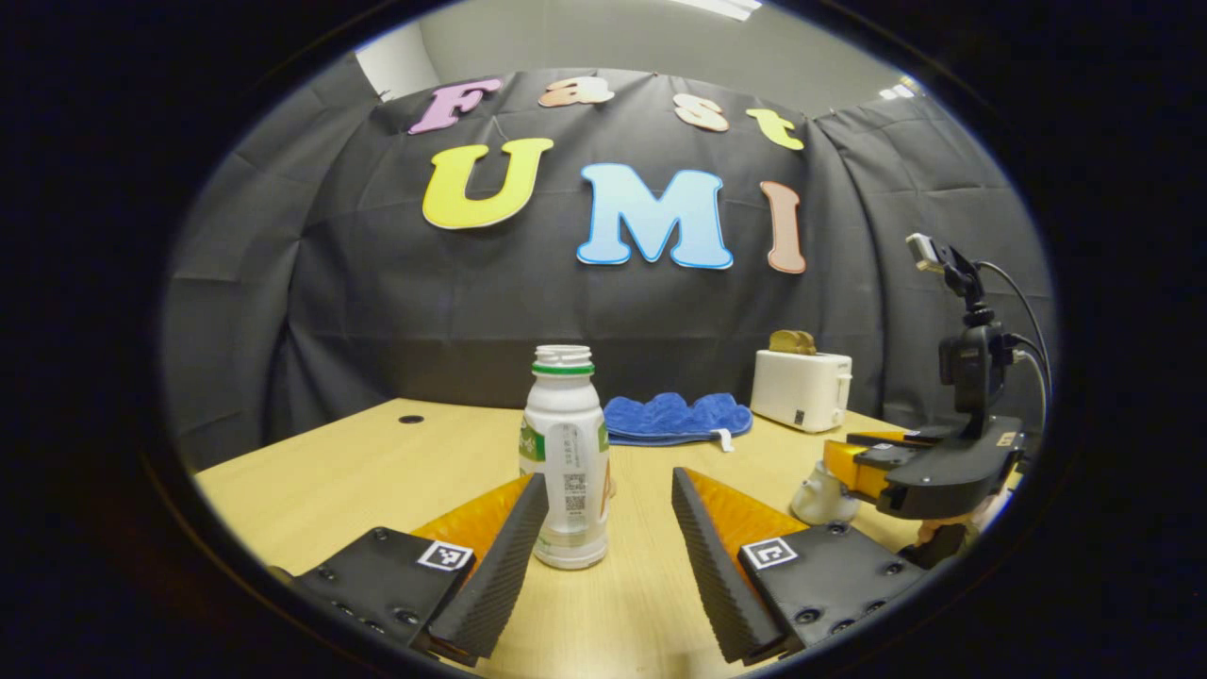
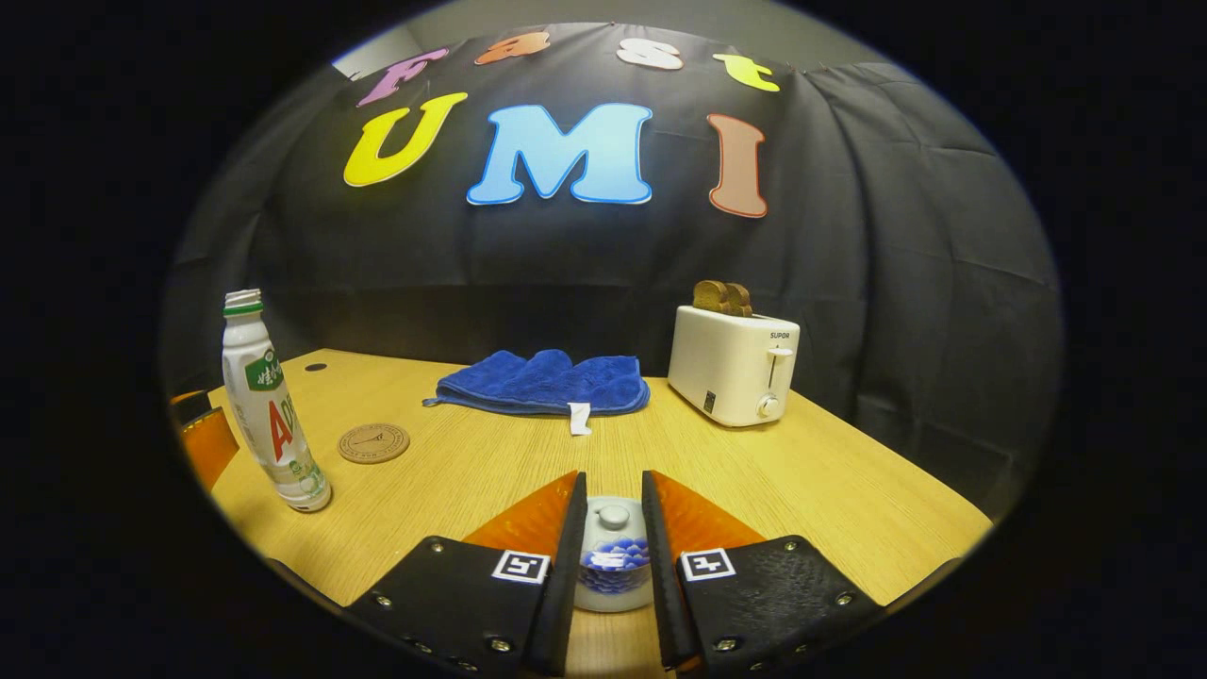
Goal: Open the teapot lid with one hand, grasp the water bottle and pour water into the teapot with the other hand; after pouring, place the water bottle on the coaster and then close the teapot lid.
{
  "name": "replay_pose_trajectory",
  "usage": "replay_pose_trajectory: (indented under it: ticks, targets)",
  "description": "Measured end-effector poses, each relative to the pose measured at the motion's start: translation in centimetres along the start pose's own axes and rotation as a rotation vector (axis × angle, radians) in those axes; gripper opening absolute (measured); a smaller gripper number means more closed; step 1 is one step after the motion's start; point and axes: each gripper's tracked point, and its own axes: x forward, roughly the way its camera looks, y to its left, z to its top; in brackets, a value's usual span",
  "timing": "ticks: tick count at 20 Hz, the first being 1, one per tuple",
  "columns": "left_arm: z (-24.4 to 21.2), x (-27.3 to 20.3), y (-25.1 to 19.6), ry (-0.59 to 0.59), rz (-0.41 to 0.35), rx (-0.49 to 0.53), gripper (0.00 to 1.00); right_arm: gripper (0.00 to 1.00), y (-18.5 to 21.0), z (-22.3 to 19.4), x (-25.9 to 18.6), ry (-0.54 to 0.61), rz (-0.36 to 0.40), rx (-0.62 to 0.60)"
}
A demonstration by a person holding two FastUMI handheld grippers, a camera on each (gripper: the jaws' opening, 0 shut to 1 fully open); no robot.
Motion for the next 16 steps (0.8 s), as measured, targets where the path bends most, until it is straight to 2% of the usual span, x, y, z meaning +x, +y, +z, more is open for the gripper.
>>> replay_pose_trajectory:
  ticks: [1,2,3,6,8,9,10,11,16]
  targets:
    - [-0.1,0.1,0.1,0.001,0.002,-0.001,0.91,0.36,0.0,0.3,-0.7,-0.006,0.002,0.023]
    - [-0.1,0.0,0.2,0.001,0.003,-0.001,0.91,0.08,-0.1,-0.1,0.1,-0.009,0.001,0.025]
    - [-0.1,-0.1,0.3,0.002,0.006,-0.002,0.91,0.12,0.0,0.1,0.1,-0.002,0.0,0.007]
    - [-0.2,0.1,0.6,0.003,0.01,-0.006,0.91,0.12,0.0,0.1,0.2,-0.015,0.005,-0.03]
    - [-0.2,0.0,0.8,0.003,0.016,-0.003,0.91,0.01,0.1,0.1,0.4,-0.025,0.012,-0.004]
    - [-0.4,0.1,1.0,0.004,0.017,-0.001,0.91,0.01,0.1,0.3,0.3,-0.031,0.018,-0.006]
    - [-0.3,0.3,1.0,0.005,0.016,0.001,0.95,0.01,0.1,0.5,0.1,-0.042,0.022,-0.005]
    - [-0.5,0.5,1.3,0.004,0.022,0.002,1.0,0.01,0.2,1.1,0.0,-0.063,0.021,0.0]
    - [0.0,1.8,1.9,-0.011,0.023,-0.002,0.99,0.01,-0.7,5.6,-1.5,-0.261,-0.01,0.051]
